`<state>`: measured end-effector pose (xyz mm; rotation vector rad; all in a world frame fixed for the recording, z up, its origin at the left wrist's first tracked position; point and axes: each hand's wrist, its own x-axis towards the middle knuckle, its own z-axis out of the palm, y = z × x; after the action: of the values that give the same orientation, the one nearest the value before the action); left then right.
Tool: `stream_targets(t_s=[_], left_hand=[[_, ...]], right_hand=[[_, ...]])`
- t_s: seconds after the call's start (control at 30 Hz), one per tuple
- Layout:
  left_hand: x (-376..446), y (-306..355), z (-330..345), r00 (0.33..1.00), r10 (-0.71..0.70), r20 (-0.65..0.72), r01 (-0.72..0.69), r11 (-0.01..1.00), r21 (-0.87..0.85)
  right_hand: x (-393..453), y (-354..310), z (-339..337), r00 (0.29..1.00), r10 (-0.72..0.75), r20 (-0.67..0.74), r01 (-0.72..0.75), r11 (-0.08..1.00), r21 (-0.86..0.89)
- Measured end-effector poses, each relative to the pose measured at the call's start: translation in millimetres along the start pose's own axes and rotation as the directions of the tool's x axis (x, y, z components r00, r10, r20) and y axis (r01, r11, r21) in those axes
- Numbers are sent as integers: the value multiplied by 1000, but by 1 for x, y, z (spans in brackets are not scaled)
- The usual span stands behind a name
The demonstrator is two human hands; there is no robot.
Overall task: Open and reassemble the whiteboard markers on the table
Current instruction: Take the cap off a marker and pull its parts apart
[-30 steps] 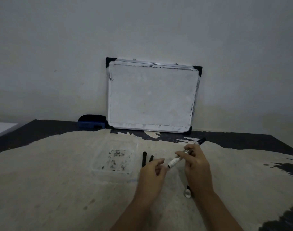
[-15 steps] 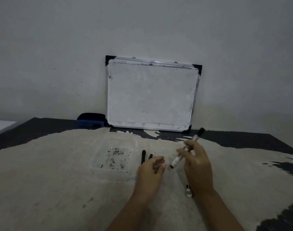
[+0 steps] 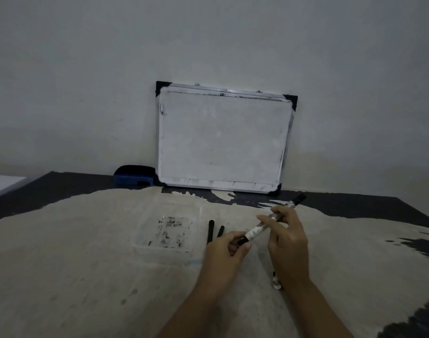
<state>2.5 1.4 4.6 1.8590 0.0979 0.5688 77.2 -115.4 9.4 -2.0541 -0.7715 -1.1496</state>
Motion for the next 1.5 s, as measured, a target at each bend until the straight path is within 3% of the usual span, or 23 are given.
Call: stream_targets(t_s=[0.2,0.57,0.7,0.8,0.87,0.97,1.07,1.2,1.27,1.33,1.43,1.5], left_hand=[[-3,2,0,999,23,-22,-23,999,27],[-8,16,-4,942,221,-251,-166,960,224],[-4,38,-22,913,285,-293,-191,931,311],[6,47,-52,827,418,-375,-133,795,591],[11,46,-75,839,351,-416,61,698,713],[13,39,-97,896,104,-432,315,538,782],[15,31,-101,916,-47,-398,387,360,849],[14,36,-99,909,-152,-389,417,299,858],[16,36,-99,917,-128,-378,399,331,855],[19,35,-96,938,-42,-345,317,508,801],[21,48,-83,958,89,-273,46,889,455],[20,55,-71,972,112,-209,-68,976,208]], right_hand=[[-1,9,1,991,132,7,-132,991,12],[3,7,-9,917,389,-83,-380,918,111],[4,6,-11,930,340,-140,-321,937,139],[4,7,-10,965,229,-128,-219,972,87],[4,6,-8,983,146,-114,-147,989,4],[4,3,-6,995,46,-90,-53,996,-73],[4,2,-5,997,17,-73,-23,996,-89],[5,1,-5,997,18,-72,-25,994,-103],[6,0,-6,997,11,-78,-19,994,-109],[10,-3,-6,996,-5,-86,-4,994,-106],[19,-15,-8,995,-30,-95,23,997,-74],[25,-25,-9,996,-53,-79,48,997,-55]])
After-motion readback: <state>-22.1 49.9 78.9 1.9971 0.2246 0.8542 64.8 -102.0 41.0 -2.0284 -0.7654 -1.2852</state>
